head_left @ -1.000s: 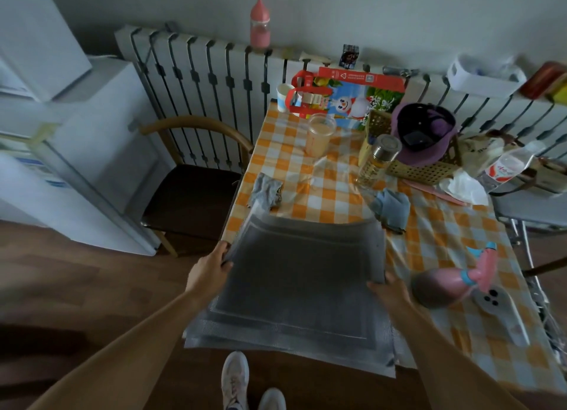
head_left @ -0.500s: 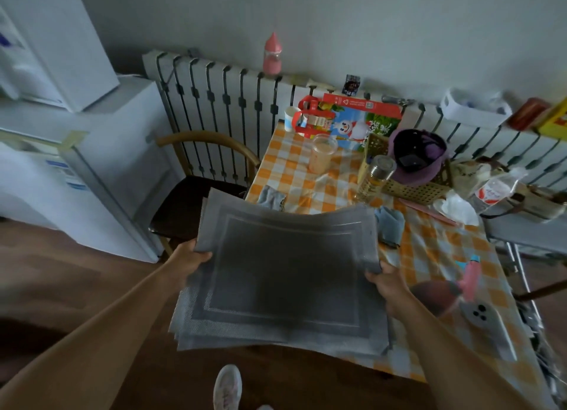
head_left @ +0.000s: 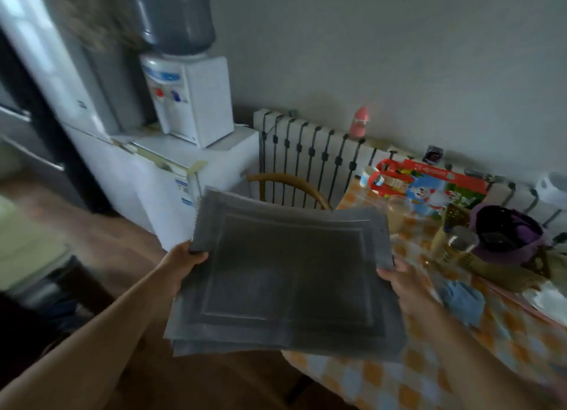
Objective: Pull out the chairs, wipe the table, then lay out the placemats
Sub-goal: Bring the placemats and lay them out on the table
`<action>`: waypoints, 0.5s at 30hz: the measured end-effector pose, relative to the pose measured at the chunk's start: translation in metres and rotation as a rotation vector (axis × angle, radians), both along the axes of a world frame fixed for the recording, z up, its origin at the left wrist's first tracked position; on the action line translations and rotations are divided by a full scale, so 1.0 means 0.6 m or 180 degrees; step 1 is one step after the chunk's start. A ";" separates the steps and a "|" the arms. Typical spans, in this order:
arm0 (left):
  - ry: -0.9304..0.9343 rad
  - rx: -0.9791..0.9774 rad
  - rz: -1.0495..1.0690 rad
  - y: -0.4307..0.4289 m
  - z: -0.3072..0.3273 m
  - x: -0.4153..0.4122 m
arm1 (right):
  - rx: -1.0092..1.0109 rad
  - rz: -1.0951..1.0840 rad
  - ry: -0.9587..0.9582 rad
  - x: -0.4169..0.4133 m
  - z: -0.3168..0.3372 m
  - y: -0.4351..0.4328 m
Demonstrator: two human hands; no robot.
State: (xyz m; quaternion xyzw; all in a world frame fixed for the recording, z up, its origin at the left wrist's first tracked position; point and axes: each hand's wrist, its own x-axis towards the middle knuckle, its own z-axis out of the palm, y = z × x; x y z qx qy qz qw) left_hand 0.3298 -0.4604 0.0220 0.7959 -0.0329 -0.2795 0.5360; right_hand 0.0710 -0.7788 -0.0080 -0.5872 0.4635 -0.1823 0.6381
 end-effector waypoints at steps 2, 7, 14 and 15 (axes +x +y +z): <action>0.0032 -0.0181 0.0175 0.065 0.017 0.019 | -0.0027 0.0262 -0.0100 0.048 0.023 0.027; 0.0062 -0.0618 0.0753 0.247 0.059 0.040 | -0.0194 0.0776 -0.0251 0.174 0.072 0.135; -0.0162 -0.0853 0.1431 0.559 0.105 0.034 | -0.0357 0.1712 -0.0398 0.337 0.125 0.397; -0.0160 -0.0900 0.1490 0.599 0.110 0.031 | -0.0342 0.1817 -0.0415 0.354 0.131 0.433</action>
